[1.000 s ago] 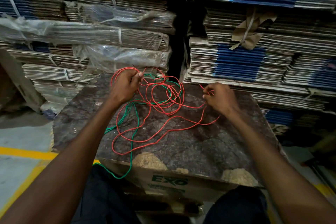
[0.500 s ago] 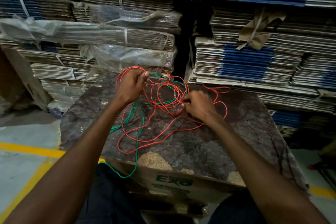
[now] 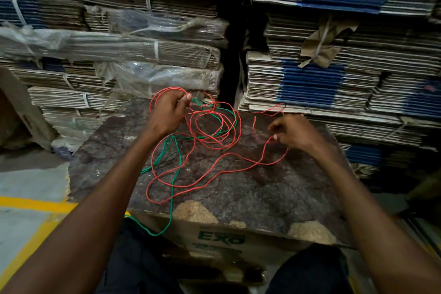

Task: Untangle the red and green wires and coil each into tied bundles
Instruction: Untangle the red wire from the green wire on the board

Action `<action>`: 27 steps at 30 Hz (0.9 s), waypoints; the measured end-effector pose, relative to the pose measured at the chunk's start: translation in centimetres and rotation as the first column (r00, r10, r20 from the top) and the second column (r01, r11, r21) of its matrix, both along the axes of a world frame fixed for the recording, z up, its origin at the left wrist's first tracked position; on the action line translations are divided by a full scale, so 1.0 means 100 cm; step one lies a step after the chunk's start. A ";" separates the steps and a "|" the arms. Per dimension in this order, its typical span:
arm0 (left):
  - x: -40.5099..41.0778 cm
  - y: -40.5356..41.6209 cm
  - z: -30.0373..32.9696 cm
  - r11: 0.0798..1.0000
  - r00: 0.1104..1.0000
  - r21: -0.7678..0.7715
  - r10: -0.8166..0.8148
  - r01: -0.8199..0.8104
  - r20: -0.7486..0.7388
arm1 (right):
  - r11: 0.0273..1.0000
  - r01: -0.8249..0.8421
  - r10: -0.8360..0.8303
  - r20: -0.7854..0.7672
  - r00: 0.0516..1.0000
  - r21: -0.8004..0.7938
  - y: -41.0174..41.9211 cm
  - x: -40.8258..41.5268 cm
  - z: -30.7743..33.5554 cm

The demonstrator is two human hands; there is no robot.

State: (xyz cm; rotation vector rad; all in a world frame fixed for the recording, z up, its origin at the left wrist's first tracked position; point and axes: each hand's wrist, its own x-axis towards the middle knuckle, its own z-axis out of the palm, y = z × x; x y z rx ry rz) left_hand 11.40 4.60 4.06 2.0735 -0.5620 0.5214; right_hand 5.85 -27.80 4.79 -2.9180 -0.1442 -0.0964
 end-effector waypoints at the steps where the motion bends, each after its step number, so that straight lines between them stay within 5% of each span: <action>1: 0.000 -0.002 0.002 1.000 1.000 -0.001 -0.006 0.006 0.005 | 1.000 0.018 -0.018 0.060 0.998 0.000 0.007 -0.003 -0.001; 5: -0.004 -0.008 0.013 0.999 0.999 -0.034 -0.030 0.031 0.012 | 0.982 -0.093 0.043 0.283 0.958 0.166 0.055 -0.013 -0.001; 11: -0.011 -0.013 0.027 0.982 0.996 -0.166 -0.093 0.089 -0.015 | 0.965 -0.196 0.170 0.152 0.974 0.174 0.113 -0.005 -0.016; 15: -0.018 -0.012 0.035 0.966 0.991 -0.238 -0.121 0.103 -0.061 | 0.913 -0.186 0.101 0.241 0.965 0.363 0.108 0.003 -0.019; 20: -0.021 -0.008 0.037 0.957 0.986 -0.282 -0.111 0.072 -0.127 | 0.666 -0.162 -0.051 0.262 0.964 0.728 0.070 0.013 -0.008; 24: -0.026 -0.013 0.033 0.954 0.974 -0.282 -0.152 0.101 -0.165 | 0.506 -0.126 -0.251 0.286 0.925 0.853 0.032 0.017 0.001; 27: -0.032 -0.019 0.032 0.943 0.956 -0.308 -0.197 0.125 -0.216 | 0.574 0.000 -0.333 0.234 0.913 0.819 0.005 0.028 -0.006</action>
